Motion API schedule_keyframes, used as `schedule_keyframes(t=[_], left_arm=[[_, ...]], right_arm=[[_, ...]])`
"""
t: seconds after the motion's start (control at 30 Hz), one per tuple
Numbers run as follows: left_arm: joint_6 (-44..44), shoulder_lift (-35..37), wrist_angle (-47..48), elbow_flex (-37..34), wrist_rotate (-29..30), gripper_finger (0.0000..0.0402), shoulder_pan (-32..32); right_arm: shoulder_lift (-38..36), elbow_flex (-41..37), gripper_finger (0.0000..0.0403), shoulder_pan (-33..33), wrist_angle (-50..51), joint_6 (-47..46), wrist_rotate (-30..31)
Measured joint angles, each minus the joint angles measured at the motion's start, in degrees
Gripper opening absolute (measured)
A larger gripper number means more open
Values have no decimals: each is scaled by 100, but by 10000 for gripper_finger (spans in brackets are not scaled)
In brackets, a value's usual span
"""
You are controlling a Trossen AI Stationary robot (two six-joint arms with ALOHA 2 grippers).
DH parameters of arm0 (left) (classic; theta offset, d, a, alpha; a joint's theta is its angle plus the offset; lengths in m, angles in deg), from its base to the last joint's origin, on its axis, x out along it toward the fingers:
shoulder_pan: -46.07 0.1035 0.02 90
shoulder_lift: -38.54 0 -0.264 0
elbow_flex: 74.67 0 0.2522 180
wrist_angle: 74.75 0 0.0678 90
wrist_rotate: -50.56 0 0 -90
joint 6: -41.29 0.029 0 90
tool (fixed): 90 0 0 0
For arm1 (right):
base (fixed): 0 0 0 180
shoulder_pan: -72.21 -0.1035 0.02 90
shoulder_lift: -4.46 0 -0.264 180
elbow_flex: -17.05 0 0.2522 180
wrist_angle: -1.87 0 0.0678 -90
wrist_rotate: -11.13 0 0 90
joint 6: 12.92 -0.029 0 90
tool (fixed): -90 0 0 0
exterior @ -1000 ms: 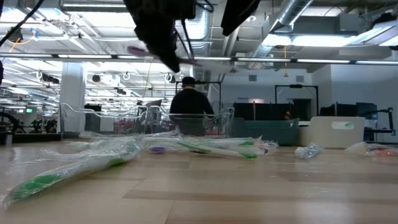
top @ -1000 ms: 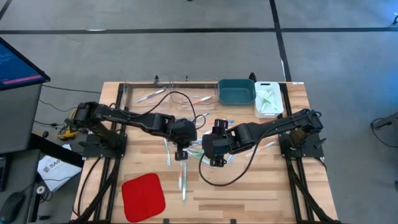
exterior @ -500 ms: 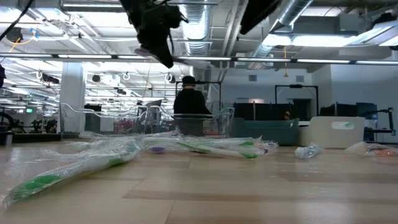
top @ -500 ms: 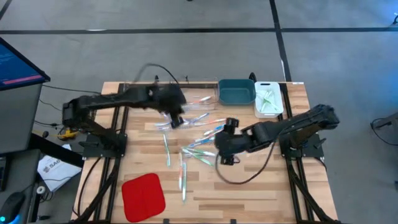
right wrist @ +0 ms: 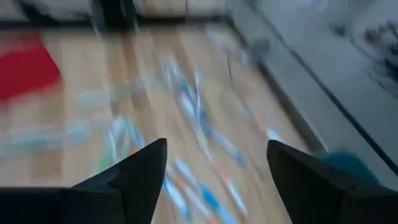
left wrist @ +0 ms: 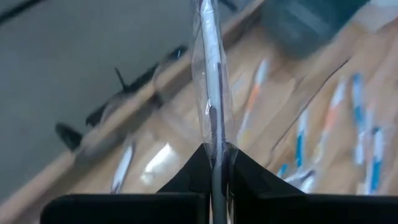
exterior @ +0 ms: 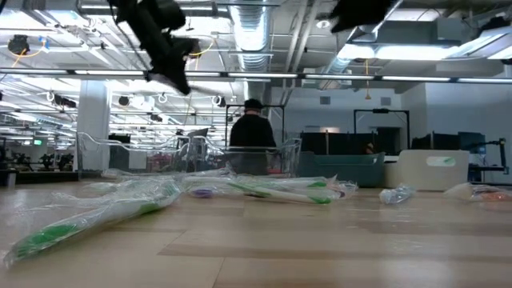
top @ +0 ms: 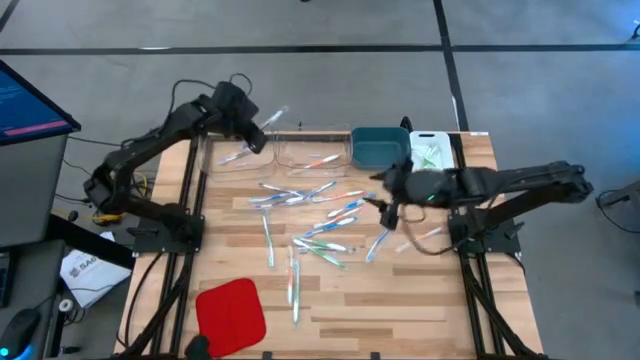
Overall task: Pick & Place Toothbrushes
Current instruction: Put the violet toothbrush into the left transparent bin
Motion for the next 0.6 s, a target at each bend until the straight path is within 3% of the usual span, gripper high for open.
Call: schedule_keyframes(t=[0.17, 0.37, 0.6], left_arm=[[239, -4, -125, -944, 1, 14, 460], [371, 19, -799, -1958, -8, 14, 684], [222, 22, -1631, -2565, 2, 14, 891]], right_arm=[[-573, -125, 271, 203, -1115, 383, -789], [-744, -130, 271, 303, -1474, 407, -814], [-550, -139, 271, 439, -1457, 144, -814]])
